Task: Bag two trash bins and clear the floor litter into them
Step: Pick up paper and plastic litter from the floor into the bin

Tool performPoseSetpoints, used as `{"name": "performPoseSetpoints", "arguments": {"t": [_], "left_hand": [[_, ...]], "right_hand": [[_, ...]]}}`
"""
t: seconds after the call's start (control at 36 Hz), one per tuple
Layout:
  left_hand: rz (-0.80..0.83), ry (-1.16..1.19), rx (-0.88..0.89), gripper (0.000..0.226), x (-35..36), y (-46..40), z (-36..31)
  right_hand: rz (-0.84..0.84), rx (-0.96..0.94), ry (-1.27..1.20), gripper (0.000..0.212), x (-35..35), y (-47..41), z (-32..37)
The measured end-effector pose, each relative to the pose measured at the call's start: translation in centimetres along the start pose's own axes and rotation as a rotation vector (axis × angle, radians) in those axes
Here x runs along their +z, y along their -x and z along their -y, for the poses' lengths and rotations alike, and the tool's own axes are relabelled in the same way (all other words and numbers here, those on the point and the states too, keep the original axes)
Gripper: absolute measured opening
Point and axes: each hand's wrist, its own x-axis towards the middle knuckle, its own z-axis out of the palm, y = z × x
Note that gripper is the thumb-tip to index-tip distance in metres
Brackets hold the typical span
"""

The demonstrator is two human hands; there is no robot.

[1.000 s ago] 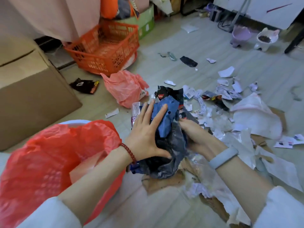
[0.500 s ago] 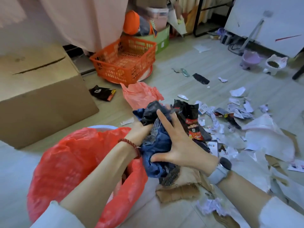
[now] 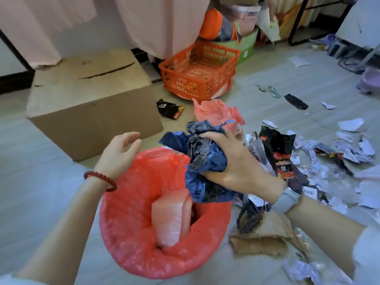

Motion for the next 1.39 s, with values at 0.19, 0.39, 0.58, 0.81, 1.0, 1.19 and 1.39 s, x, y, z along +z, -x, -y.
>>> {"name": "performPoseSetpoints", "arguments": {"t": [0.19, 0.39, 0.58, 0.81, 1.0, 1.19, 1.39], "left_hand": [[0.068, -0.117, -0.138, 0.044, 1.5, 3.4, 6.7], [-0.086, -0.050, -0.086, 0.043, 2.7, 4.2, 7.6], [-0.133, -0.040, -0.094, 0.042, 2.8, 3.7, 7.9], [-0.275, -0.262, -0.202, 0.044, 2.9, 0.8, 5.9], [-0.210, -0.236, 0.264, 0.043, 8.9, 0.0, -5.4], [0.297, -0.231, 0.595, 0.039, 23.5, 4.6, -14.6], [0.684, -0.498, 0.414, 0.052, 35.0, 10.5, -12.9]], "right_hand": [[0.634, -0.247, 0.557, 0.066, 11.3, 0.9, 0.7], [0.758, -0.258, 0.931, 0.041, 20.4, 1.2, -3.4], [1.032, 0.105, 0.460, 0.066, 18.3, -0.3, -1.1], [0.533, 0.154, -0.053, 0.025, 6.4, -3.7, 2.2], [0.094, 0.337, -0.024, 0.021, -4.6, -1.0, -1.3], [0.169, 0.680, 0.280, 0.039, -12.1, 12.8, -11.6], [0.732, 0.983, 0.511, 0.111, -9.8, 29.9, -19.6]]}}
